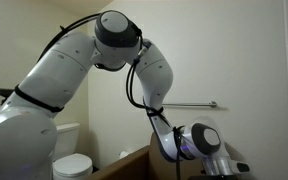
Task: Use the towel to wipe the right armrest of the chair
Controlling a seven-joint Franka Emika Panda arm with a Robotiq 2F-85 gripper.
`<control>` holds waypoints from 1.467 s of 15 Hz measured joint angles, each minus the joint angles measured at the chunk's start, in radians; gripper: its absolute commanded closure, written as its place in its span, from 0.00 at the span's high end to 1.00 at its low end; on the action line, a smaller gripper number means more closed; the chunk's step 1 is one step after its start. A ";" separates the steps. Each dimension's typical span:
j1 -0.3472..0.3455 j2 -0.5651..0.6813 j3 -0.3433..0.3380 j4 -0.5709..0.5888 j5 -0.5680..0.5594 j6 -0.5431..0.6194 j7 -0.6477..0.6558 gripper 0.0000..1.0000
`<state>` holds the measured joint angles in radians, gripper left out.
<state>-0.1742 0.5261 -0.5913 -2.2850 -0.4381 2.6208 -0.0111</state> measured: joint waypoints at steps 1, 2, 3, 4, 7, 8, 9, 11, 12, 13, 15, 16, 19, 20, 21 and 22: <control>0.007 -0.032 0.022 0.008 0.004 0.000 0.002 0.07; 0.013 -0.063 0.050 0.022 0.013 0.002 0.015 0.07; 0.018 -0.091 0.084 0.042 0.029 0.003 0.034 0.07; 0.022 -0.112 0.122 0.068 0.055 0.004 0.053 0.07; 0.031 -0.124 0.214 0.153 0.121 0.053 0.119 0.07; 0.036 -0.116 0.233 0.173 0.134 0.094 0.145 0.07; 0.038 -0.102 0.246 0.188 0.141 0.135 0.169 0.07; 0.046 -0.048 0.250 0.208 0.146 0.205 0.209 0.07; 0.046 -0.008 0.249 0.215 0.154 0.227 0.219 0.07; 0.043 0.038 0.249 0.222 0.169 0.233 0.220 0.07; 0.024 0.134 0.261 0.230 0.209 0.224 0.214 0.07; 0.006 0.180 0.278 0.231 0.227 0.208 0.203 0.07; -0.045 0.238 0.321 0.251 0.250 0.173 0.132 0.07; -0.055 0.230 0.328 0.256 0.251 0.144 0.106 0.06; -0.064 0.225 0.331 0.255 0.251 0.117 0.081 0.07; -0.073 0.218 0.331 0.249 0.251 0.097 0.054 0.07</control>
<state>-0.2475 0.7441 -0.2605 -2.0362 -0.1871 2.7179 0.0431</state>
